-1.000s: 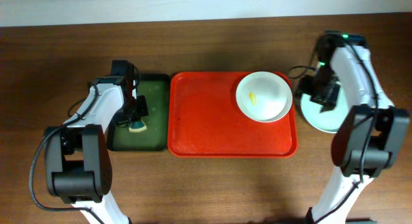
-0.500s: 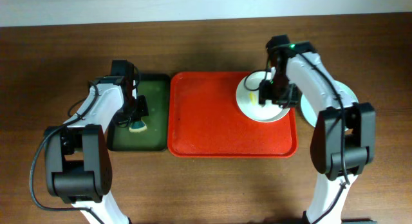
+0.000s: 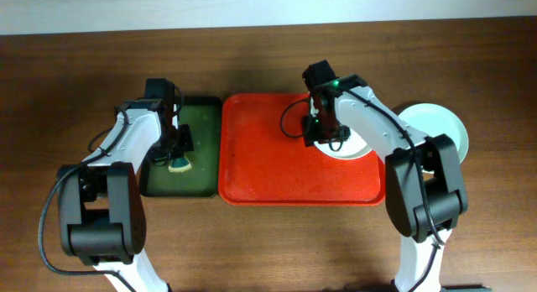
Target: Clean dirty plates on tray and stack at the side
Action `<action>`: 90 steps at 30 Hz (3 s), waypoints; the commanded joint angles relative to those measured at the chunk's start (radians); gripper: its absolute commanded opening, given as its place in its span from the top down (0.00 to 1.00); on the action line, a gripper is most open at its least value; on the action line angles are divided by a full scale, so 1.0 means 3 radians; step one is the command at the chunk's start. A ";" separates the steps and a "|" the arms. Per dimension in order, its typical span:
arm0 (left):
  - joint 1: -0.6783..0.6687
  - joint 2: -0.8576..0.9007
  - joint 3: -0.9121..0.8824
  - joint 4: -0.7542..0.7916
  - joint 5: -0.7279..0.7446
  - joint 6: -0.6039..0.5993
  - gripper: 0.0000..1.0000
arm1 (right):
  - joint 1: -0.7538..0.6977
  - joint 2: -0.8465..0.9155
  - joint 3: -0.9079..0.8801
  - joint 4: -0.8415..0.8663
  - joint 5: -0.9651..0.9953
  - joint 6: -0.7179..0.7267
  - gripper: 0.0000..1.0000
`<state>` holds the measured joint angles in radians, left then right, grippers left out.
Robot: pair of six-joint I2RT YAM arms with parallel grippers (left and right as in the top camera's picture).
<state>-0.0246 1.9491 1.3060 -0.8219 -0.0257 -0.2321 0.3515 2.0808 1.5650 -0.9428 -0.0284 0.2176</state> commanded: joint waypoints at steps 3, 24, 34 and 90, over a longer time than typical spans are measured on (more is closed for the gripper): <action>0.0018 0.0017 -0.0003 0.0006 0.0039 -0.0045 1.00 | 0.0150 -0.0046 -0.0089 0.0286 -0.0031 -0.0013 0.57; -0.0020 0.0017 -0.0003 0.0008 0.0038 -0.0045 1.00 | 0.0421 -0.0046 -0.0256 0.0793 -0.0955 0.1005 0.67; -0.0020 0.0017 -0.0003 0.0009 0.0038 -0.0045 1.00 | 0.0559 -0.0237 0.0230 0.0448 -0.1139 0.0727 0.64; -0.0243 0.0017 -0.0004 0.0121 0.0211 0.0159 1.00 | -0.0468 -0.0310 -0.0594 0.0456 -0.0375 0.0347 0.77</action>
<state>-0.0944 1.9491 1.3060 -0.7879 0.0269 -0.2016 0.2058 1.9858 1.3918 -0.8085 -0.1806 0.3279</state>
